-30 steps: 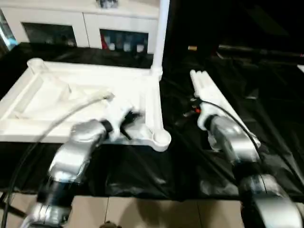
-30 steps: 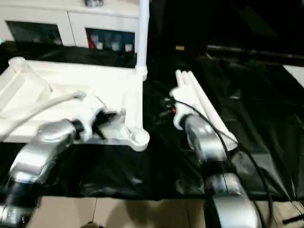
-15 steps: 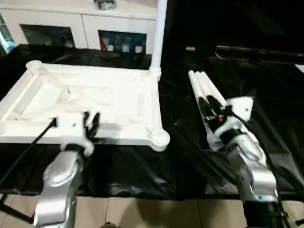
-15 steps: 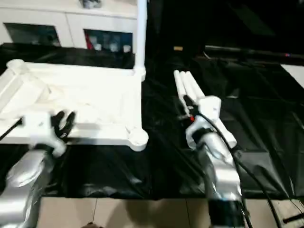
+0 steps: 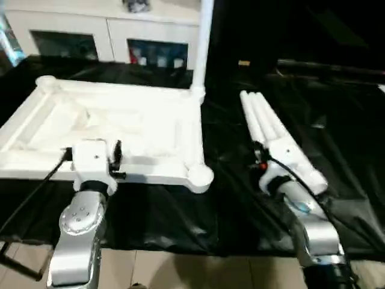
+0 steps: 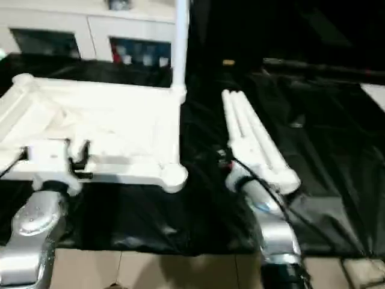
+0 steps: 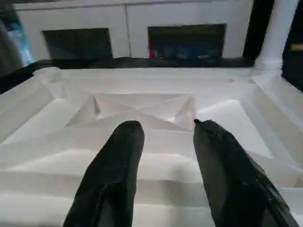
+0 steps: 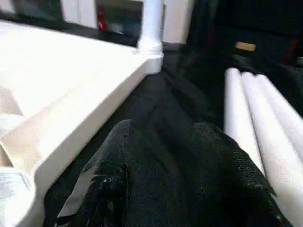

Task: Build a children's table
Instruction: Rotate table base, then pick table leg

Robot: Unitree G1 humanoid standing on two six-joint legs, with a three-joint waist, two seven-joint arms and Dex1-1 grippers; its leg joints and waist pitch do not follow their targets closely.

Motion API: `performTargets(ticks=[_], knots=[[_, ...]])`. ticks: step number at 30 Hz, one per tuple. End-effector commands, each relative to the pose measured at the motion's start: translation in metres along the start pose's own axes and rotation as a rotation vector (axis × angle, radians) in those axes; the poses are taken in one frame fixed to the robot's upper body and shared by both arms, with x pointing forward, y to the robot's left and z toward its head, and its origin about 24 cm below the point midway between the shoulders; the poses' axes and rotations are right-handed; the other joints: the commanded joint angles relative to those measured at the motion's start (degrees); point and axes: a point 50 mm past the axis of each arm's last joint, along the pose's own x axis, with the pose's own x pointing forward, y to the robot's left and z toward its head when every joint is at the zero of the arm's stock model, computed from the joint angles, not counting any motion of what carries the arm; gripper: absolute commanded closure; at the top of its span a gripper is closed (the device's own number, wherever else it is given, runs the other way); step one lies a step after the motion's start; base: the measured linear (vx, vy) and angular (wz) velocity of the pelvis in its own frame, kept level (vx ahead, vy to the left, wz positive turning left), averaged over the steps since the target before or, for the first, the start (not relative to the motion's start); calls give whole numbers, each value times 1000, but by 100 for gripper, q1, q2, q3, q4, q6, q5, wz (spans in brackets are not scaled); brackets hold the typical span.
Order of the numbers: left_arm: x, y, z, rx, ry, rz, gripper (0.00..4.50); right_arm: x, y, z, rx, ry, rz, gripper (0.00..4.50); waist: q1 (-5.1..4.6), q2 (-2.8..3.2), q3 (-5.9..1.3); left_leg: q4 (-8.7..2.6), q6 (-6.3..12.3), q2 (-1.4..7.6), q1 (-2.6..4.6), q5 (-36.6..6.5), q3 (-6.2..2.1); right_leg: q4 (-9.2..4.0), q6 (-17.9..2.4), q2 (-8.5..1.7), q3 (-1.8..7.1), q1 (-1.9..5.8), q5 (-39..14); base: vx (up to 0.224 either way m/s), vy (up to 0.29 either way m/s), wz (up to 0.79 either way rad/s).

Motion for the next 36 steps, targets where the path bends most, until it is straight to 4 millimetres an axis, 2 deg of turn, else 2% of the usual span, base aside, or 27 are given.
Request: performTargets(ticks=[1,3,4,7,10,11,12,13,14,15,16,17,19,22,23,24,25,26,27,28,29,30,31,32,33,34,36], knots=[[-1,-6,5,-23,-9,-29,241,-2,-6,1,13,4,-6,246,169,-120,-281,226,782,-329,59,-1458,339,-1011,-916,-858,596,172,-1726,34,-173,19],[-1,-6,8,9,-20,-48,241,-1,2,1,5,1,47,246,403,-134,-309,78,524,-196,-112,-553,240,-1006,661,-920,777,323,-3243,-2,-142,1],[0,-6,11,31,-41,-55,241,0,8,0,-2,-1,81,246,436,-59,-329,-93,422,-140,-104,-505,205,-900,1022,-750,655,312,-2859,-15,-137,-3],[0,-4,10,16,-38,-58,241,0,17,0,-59,-3,135,246,416,151,-330,-258,209,-13,67,-1103,172,-867,838,-487,401,269,-1875,-10,-79,-4],[-1,-4,8,17,-27,-62,241,-1,22,0,-84,4,172,246,361,141,-224,-338,82,13,371,-2420,197,-1040,704,-402,260,240,-3170,0,0,0],[-1,-5,8,14,-23,-66,241,0,26,-1,-94,11,202,246,368,118,-159,-384,161,-57,249,-2906,81,-1073,657,-570,51,430,-3814,0,0,0],[-1,-5,8,14,-21,-66,241,0,28,-1,-99,14,217,246,387,295,-140,-461,253,-3,184,-3564,-41,-1026,580,-648,-163,591,-4491,51,63,37],[-2,-5,8,13,-20,-68,241,0,31,-2,-101,16,234,246,298,242,-185,-445,341,2,-54,-3541,-85,-859,400,-753,-126,889,-4535,51,63,37],[-2,-5,8,13,-20,-68,241,0,31,-2,-101,16,234,246,315,276,-170,-420,346,-35,-76,-3421,-72,-926,340,-791,-119,906,-4635,72,59,50],[-2,-6,8,14,-20,-71,241,1,32,-2,-67,12,235,246,266,193,-138,-174,388,-109,61,-3015,-12,-1220,236,-984,-226,821,-5058,49,59,47],[-2,-6,8,15,-20,-72,241,2,32,-2,-45,12,232,246,209,271,-152,-91,204,-22,613,-2846,99,-1329,7,-799,-145,503,-4692,49,59,47],[-2,-6,8,10,-19,-70,241,3,32,-2,-42,13,229,246,198,281,-88,-240,126,51,546,-3044,50,-1253,-13,-673,-227,561,-4294,61,73,16],[-3,-5,7,1,-18,-66,241,4,31,-1,-49,15,234,246,75,394,-229,-799,137,616,866,-4008,-406,-458,-358,-376,-42,472,-1728,109,67,-6],[-4,-4,6,6,-18,-62,241,5,32,-1,-59,16,242,246,-69,233,-276,-731,922,584,1095,-3025,-430,-220,-460,-458,217,129,-364,147,19,5],[-4,-4,6,5,-17,-60,241,5,31,-1,-60,16,239,246,-23,126,-261,-530,1201,124,703,-2421,-43,-563,-763,-652,462,439,74,119,-17,13],[-4,-4,5,-8,-23,-59,241,5,29,-1,-65,19,224,246,191,36,-303,29,1183,-358,154,-1559,217,-900,-1074,-950,918,1085,-319,0,0,0],[-4,-4,5,-8,-23,-59,241,5,29,-1,-65,19,224,246,255,-121,-357,276,1169,-341,-33,-1156,176,-1001,-1098,-1101,1067,1286,-669,112,-7,5],[-4,-4,5,-11,-27,-60,241,5,28,-1,-66,21,220,246,350,-60,-424,475,1033,-237,-282,-537,52,-957,-1206,-1167,1083,1399,-511,141,2,-2],[-5,-6,4,-23,-30,-64,241,5,21,-5,-73,68,166,246,312,-8,-427,305,950,-201,-424,46,11,-790,-1128,-881,786,1368,302,193,6,-2],[-5,-7,3,-25,-25,-65,241,4,19,-6,-79,90,146,246,258,192,-510,-96,1014,-104,-170,1149,0,-529,-817,-446,344,1155,1157,120,11,0],[-5,-7,2,-26,-24,-66,241,4,18,-7,-80,99,143,246,199,319,-521,-171,1183,-8,73,1742,-117,-381,-571,-276,175,957,1404,111,13,-6],[-6,-8,0,-28,-16,-69,241,4,17,-8,-74,126,146,246,-40,344,-517,-119,2263,539,614,2692,-647,113,-163,-179,204,242,711,121,5,-8],[-6,-9,-1,-28,-13,-71,241,3,17,-9,-69,132,152,246,-38,293,-621,70,2777,790,925,4404,-928,141,172,-511,534,-126,423,121,5,-8],[-6,-10,-2,-28,-10,-75,241,3,17,-8,-55,135,161,246,-33,251,-640,150,2757,732,918,5285,-935,89,381,-596,662,-180,702,22,41,-18],[-6,-10,-2,-31,-8,-81,241,4,16,-7,-53,129,162,246,-36,69,-645,246,2360,279,643,5958,-803,-119,657,-672,861,-96,1636,-94,75,-23],[-6,-11,-3,-23,-4,-89,241,4,16,-6,-54,125,160,246,81,-115,-574,220,1749,-385,124,4484,-326,-250,557,-517,810,238,2553,-94,75,-23],[-5,-12,-4,-6,0,-108,241,6,12,-4,-39,128,145,217,123,-99,-501,4,1060,-340,42,1555,-122,-391,152,-573,791,363,2068,-94,9,4]])
